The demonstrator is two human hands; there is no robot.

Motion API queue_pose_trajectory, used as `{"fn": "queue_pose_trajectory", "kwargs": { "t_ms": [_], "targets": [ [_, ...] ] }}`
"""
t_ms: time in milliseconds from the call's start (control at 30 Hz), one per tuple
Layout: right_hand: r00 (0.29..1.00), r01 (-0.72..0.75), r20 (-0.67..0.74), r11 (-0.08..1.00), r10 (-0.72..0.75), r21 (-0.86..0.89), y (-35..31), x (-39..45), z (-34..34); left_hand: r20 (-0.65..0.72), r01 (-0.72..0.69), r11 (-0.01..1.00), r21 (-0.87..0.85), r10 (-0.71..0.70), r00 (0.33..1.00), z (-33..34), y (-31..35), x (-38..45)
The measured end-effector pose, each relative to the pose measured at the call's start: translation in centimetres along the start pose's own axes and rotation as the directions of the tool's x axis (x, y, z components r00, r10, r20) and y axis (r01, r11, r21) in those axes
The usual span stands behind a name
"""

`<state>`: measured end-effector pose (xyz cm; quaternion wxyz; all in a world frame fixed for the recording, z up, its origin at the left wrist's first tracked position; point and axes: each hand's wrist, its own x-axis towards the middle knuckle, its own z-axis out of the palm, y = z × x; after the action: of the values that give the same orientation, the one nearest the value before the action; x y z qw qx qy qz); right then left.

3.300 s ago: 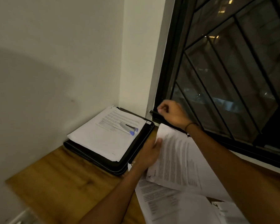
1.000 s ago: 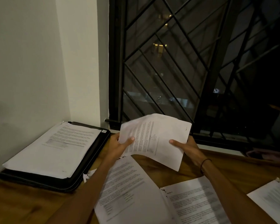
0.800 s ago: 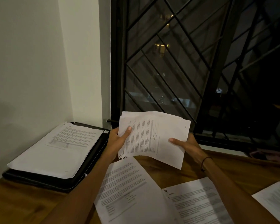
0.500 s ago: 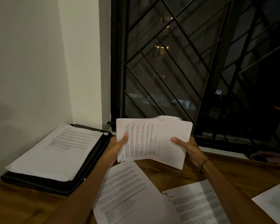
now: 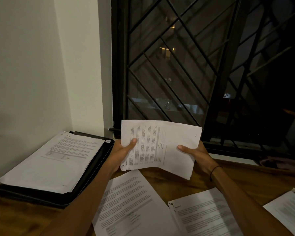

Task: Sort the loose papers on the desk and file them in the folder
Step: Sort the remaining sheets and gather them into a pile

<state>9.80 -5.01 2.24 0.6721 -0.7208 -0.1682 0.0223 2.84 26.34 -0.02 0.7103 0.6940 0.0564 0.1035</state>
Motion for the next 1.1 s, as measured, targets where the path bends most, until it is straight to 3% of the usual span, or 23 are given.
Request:
{"fn": "queue_pose_trajectory", "kwargs": {
  "t_ms": [367, 567, 800, 1100],
  "targets": [
    [1.0, -0.009, -0.019, 0.974, 0.004, -0.225, 2.0, 0.3, 0.3, 0.036, 0.026, 0.995, 0.091, -0.029, 0.999, -0.8, -2.3, -0.1],
    [0.999, -0.032, -0.038, 0.967, 0.024, -0.251, 1.6, 0.7, 0.6, -0.006, -0.064, 0.998, 0.028, 0.064, 0.998, -0.6, 0.9, 0.1],
    [0.997, -0.058, -0.067, 0.965, 0.042, -0.258, 1.8, 0.8, 0.6, -0.095, -0.054, 0.99, 0.13, 0.067, 0.993, 0.6, 1.8, 0.9],
    [0.997, -0.065, -0.059, 0.959, 0.051, -0.275, 1.6, 0.5, 0.0, -0.037, -0.13, 0.988, 0.08, 0.133, 0.99, 0.0, 2.5, 1.5]
  ]
}}
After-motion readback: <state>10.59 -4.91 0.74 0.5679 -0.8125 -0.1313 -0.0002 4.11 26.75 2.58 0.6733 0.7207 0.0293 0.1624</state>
